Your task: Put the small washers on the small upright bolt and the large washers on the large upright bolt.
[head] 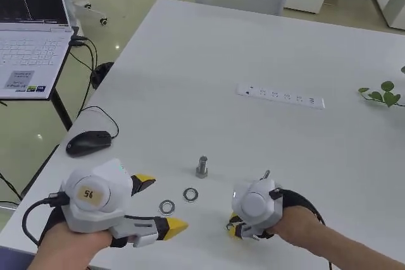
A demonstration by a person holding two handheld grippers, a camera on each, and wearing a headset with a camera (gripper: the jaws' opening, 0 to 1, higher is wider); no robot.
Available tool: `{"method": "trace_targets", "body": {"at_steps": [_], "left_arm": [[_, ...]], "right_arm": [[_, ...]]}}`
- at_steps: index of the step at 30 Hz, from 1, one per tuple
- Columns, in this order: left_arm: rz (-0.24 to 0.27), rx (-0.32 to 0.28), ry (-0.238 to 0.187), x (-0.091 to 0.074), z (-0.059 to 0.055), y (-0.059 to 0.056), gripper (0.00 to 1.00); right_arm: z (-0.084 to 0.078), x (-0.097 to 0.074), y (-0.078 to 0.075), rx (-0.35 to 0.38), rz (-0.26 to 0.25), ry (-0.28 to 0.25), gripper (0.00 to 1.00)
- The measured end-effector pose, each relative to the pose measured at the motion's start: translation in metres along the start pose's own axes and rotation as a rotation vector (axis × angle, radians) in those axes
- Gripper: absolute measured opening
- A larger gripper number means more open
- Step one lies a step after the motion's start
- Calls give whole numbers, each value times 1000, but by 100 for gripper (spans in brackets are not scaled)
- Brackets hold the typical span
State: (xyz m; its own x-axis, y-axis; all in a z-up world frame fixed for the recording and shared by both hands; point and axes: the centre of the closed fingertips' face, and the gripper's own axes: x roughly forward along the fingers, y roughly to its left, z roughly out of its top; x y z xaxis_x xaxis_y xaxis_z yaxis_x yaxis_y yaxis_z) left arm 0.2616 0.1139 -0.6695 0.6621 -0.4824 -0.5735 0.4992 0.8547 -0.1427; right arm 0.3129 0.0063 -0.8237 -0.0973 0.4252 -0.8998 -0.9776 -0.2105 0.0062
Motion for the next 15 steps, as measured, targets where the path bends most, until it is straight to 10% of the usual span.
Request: {"method": "trace_targets", "body": {"at_steps": [15], "left_arm": [[6, 1, 2, -1, 0, -1, 65]], "right_arm": [[-1, -2, 2, 24, -7, -28, 13]]}}
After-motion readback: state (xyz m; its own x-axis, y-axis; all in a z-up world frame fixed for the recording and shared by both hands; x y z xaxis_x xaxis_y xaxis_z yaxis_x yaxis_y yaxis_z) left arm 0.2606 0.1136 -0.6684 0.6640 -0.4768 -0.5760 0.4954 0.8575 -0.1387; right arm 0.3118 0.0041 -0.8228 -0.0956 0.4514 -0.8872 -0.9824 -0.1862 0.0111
